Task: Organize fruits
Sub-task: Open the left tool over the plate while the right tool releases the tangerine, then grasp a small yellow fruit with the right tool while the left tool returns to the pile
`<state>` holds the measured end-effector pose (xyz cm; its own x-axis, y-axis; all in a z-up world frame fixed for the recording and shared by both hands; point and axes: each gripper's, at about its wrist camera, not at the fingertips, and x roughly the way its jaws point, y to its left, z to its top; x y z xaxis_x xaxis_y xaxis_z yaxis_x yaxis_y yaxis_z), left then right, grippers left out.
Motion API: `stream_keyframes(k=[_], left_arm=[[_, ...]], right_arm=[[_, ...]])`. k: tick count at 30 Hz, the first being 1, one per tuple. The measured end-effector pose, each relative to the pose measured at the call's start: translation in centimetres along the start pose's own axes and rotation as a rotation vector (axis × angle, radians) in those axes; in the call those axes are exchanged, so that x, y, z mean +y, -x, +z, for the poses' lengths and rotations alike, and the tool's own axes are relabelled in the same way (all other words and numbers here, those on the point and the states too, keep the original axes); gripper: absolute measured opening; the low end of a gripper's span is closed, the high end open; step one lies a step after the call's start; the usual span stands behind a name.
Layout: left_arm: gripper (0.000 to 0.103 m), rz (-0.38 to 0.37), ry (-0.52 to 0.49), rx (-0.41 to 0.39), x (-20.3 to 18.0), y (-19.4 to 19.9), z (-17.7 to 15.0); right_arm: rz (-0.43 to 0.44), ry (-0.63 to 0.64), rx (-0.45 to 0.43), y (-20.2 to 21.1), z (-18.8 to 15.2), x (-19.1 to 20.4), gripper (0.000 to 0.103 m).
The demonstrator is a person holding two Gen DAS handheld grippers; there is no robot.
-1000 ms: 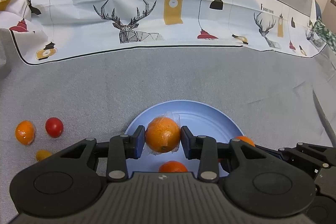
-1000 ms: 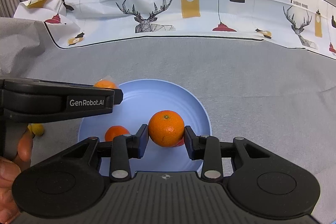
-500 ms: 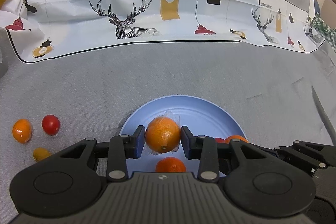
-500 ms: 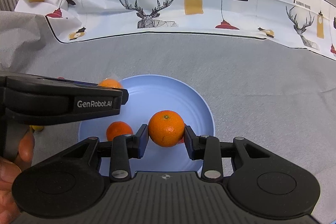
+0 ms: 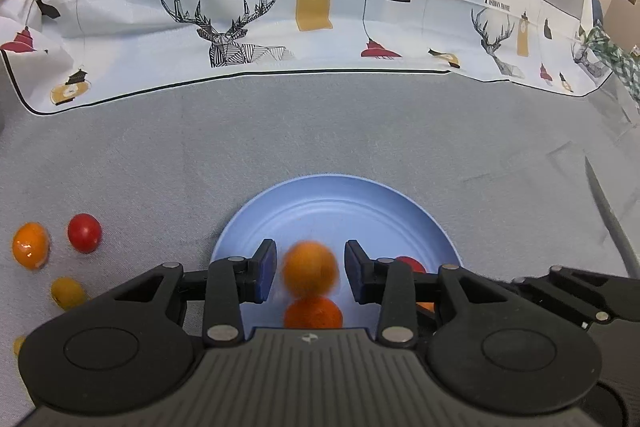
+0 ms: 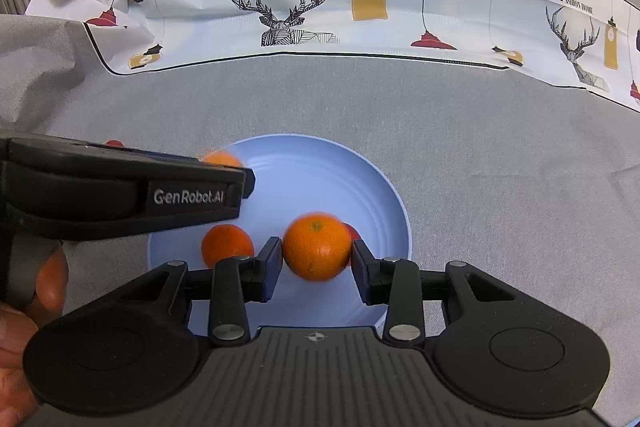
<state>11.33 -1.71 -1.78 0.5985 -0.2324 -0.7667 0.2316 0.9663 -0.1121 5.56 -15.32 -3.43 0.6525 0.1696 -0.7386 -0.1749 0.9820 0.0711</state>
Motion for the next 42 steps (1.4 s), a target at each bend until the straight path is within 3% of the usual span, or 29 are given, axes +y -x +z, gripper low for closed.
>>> stream_keyframes(k=[9, 15, 20, 25, 28, 30, 34, 38, 40, 42], left_arm=[[0.043, 0.007, 0.021, -0.028, 1.2, 1.6, 0.0], [0.021, 0.019, 0.051, -0.076, 3.4, 3.9, -0.1], [0.019, 0.059, 0.078, -0.131, 6.2, 6.9, -0.4], [0.019, 0.12, 0.121, -0.209, 9.9, 11.5, -0.1], [0.019, 0.136, 0.216, -0.257, 12.7, 12.9, -1.1], [0.019, 0.161, 0.273, -0.188, 14.7, 12.2, -1.8], [0.019, 0.184, 0.401, -0.144, 18.3, 11.5, -1.9], [0.019, 0.197, 0.418, -0.123, 19.2, 11.0, -1.8], [0.019, 0.208, 0.4, -0.128, 19.2, 11.0, -1.7], [0.019, 0.21, 0.393, -0.124, 19.2, 10.8, -1.8]], right_arm=[[-0.009, -0.02, -0.022, 0.5, 0.1, 0.4, 0.052], [0.003, -0.037, -0.058, 1.2, 0.3, 1.6, 0.052], [0.043, -0.057, -0.125, 2.2, 0.8, 3.2, 0.051], [0.153, -0.053, -0.193, 3.0, 1.0, 5.8, 0.018], [0.242, -0.017, -0.218, 3.5, 1.0, 7.9, 0.016], [0.287, 0.008, -0.219, 3.6, 0.9, 9.3, 0.016], [0.343, 0.066, -0.155, 2.4, 0.4, 12.1, 0.017], [0.355, 0.146, -0.1, 0.5, -0.8, 14.8, 0.017], [0.357, 0.126, -0.071, -0.3, -0.8, 15.5, 0.019], [0.373, 0.112, -0.098, -0.7, -0.5, 16.1, 0.019]])
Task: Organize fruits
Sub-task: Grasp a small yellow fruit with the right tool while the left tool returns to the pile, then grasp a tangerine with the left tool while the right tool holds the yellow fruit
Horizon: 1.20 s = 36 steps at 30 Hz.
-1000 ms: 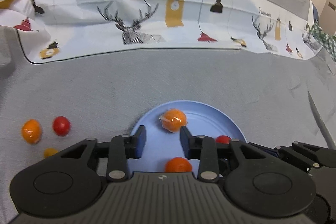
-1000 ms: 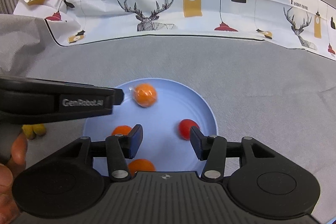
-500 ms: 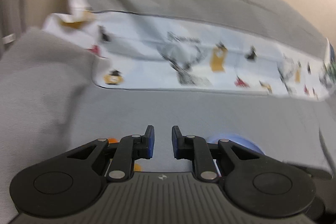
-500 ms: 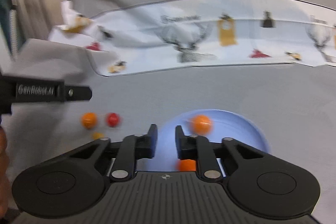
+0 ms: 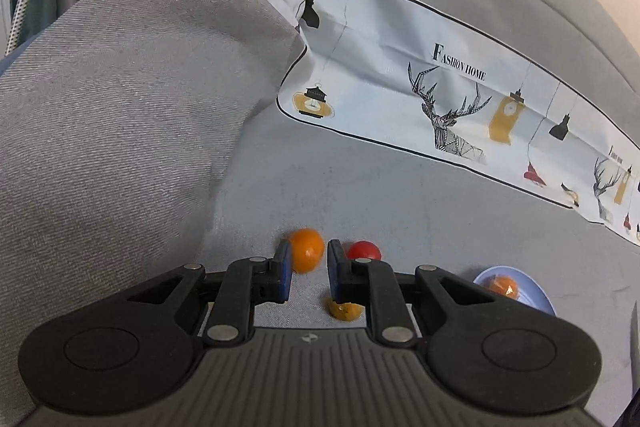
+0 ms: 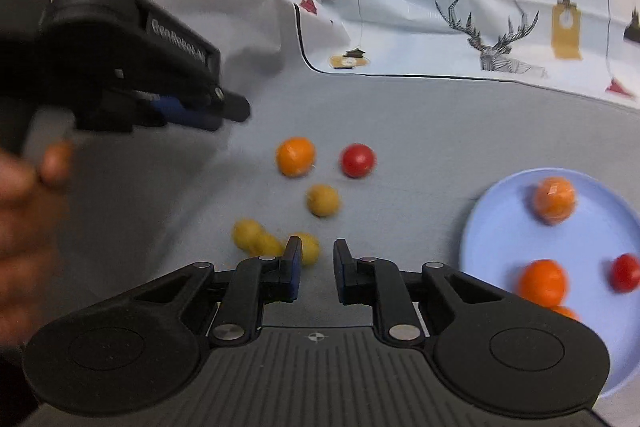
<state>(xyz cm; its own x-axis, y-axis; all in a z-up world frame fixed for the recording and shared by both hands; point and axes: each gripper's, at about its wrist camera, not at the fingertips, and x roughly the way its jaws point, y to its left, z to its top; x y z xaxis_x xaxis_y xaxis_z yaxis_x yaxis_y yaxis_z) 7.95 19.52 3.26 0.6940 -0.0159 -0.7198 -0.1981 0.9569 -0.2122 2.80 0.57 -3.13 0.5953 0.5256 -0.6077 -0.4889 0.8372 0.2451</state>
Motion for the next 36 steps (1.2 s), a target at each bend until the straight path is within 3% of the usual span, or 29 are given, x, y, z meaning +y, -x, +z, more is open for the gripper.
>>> stream_keyframes(k=[9, 13, 16, 19, 25, 31, 36], left_arm=[[0.019, 0.021, -0.016, 0.019, 0.3, -1.2, -0.2], [0.019, 0.028, -0.018, 0.03, 0.5, -1.3, -0.3], [0.019, 0.033, -0.031, 0.036, 0.3, -1.6, -0.3], [0.019, 0.038, -0.033, 0.043, 0.2, -2.0, -0.2], [0.02, 0.036, -0.037, 0.057, -0.2, -2.8, 0.0], [0.022, 0.04, -0.047, 0.077, -0.4, -3.6, -0.3], [0.039, 0.03, -0.04, 0.092, -0.2, -4.5, -0.3]], right_arm=[[0.011, -0.102, 0.062, -3.9, -0.3, -0.4, 0.021], [0.029, -0.075, 0.069, -4.9, -0.6, 0.0, 0.029], [0.045, -0.035, 0.102, -5.3, -0.9, 0.6, 0.029], [0.035, 0.011, 0.088, -5.0, -1.2, 0.9, 0.027], [0.024, -0.025, 0.078, -3.3, -0.8, -0.9, 0.026], [0.034, 0.093, 0.169, -0.1, -1.6, -1.1, 0.026], [0.017, 0.146, 0.19, 3.2, -3.4, -1.5, 0.027]])
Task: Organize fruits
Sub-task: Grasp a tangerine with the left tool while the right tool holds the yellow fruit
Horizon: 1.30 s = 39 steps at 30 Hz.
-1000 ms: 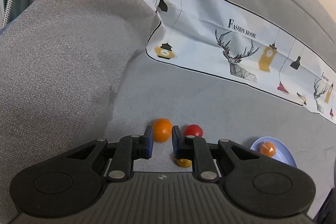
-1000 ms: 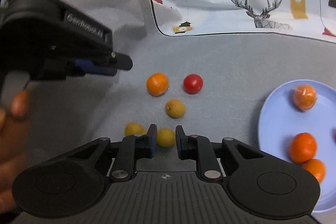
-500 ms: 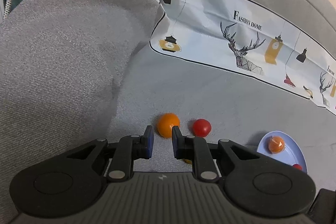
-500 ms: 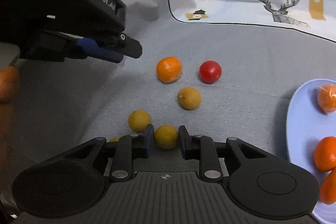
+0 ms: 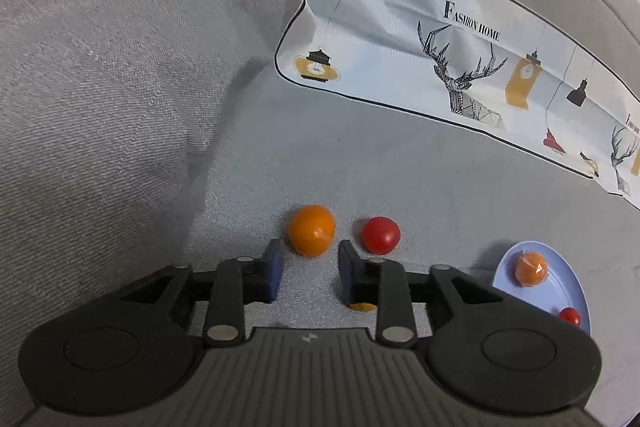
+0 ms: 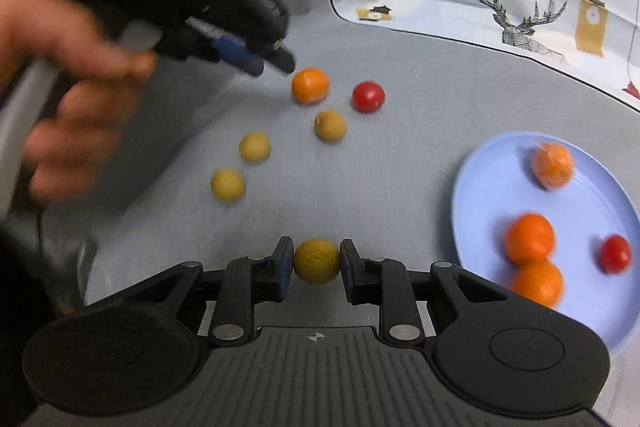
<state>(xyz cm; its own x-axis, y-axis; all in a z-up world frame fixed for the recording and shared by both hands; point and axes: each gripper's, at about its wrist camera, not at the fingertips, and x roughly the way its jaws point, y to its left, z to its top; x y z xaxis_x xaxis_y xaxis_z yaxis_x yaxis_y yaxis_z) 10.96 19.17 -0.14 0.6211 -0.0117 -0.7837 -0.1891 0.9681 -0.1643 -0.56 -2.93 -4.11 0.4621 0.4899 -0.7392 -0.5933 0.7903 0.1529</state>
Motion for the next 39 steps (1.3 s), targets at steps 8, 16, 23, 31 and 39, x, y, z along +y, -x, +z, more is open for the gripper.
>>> stream_keyframes(k=[8, 16, 23, 31, 39], left_arm=[[0.051, -0.002, 0.042, 0.028, 0.1, -1.9, 0.4], [0.057, 0.053, 0.02, 0.024, -1.1, -4.2, 0.8], [0.056, 0.072, 0.005, 0.03, -1.6, -5.4, 0.9], [0.036, 0.094, -0.07, 0.021, -2.0, -5.5, 0.4], [0.036, 0.078, 0.018, 0.062, -0.9, -2.1, -0.4]], right_arm=[[-0.001, -0.067, 0.019, -1.6, -1.2, -1.0, 0.027], [0.006, -0.039, 0.004, -1.4, -1.2, -0.9, 0.027], [0.01, -0.045, 0.007, -1.3, -1.1, -1.1, 0.027], [-0.003, -0.042, 0.003, -1.0, -1.0, -0.8, 0.027], [-0.017, -0.042, -0.01, -0.7, -1.0, -1.0, 0.027]])
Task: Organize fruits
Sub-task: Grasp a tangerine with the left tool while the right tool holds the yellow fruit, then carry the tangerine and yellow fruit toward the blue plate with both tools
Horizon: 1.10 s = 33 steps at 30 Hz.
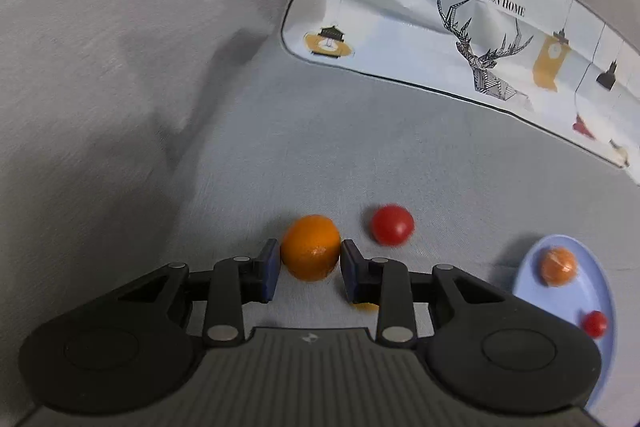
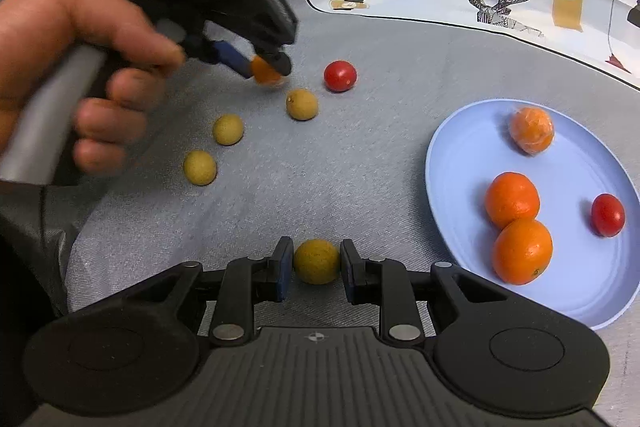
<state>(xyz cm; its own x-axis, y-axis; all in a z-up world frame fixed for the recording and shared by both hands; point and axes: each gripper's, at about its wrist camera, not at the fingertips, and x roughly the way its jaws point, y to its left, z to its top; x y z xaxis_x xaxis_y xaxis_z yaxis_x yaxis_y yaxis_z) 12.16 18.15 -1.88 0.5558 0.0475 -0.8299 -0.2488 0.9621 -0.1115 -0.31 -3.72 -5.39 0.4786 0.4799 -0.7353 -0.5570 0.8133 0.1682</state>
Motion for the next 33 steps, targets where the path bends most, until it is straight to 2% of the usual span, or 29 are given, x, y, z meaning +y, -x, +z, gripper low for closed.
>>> stream_keyframes(k=[5, 10, 16, 21, 24, 27, 33], left_arm=[[0.036, -0.01, 0.058, 0.024, 0.8, 2.6, -1.7], [0.036, -0.041, 0.017, 0.027, 0.1, 3.8, -2.5], [0.036, -0.205, -0.021, 0.083, -0.5, 4.4, -3.4], [0.036, -0.212, -0.131, 0.186, -2.4, 2.7, -4.6], [0.036, -0.188, -0.193, 0.235, -3.5, 1.4, -5.3], [0.037, -0.173, -0.232, 0.244, -4.1, 0.8, -5.7], [0.037, -0.164, -0.24, 0.257, -4.5, 0.3, -5.8]], right_arm=[[-0.005, 0.017, 0.002, 0.0, 0.0, 0.2, 0.027], [-0.013, 0.009, 0.004, -0.1, 0.1, 0.3, 0.027], [-0.021, 0.002, 0.009, -0.1, 0.2, 0.3, 0.026], [-0.03, 0.001, 0.023, -0.2, 0.3, 0.3, 0.026], [-0.029, 0.0, 0.023, -0.2, 0.3, 0.2, 0.026], [-0.03, -0.004, 0.024, -0.3, 0.3, 0.1, 0.026], [-0.031, -0.014, 0.023, -0.5, 0.4, 0.1, 0.027]])
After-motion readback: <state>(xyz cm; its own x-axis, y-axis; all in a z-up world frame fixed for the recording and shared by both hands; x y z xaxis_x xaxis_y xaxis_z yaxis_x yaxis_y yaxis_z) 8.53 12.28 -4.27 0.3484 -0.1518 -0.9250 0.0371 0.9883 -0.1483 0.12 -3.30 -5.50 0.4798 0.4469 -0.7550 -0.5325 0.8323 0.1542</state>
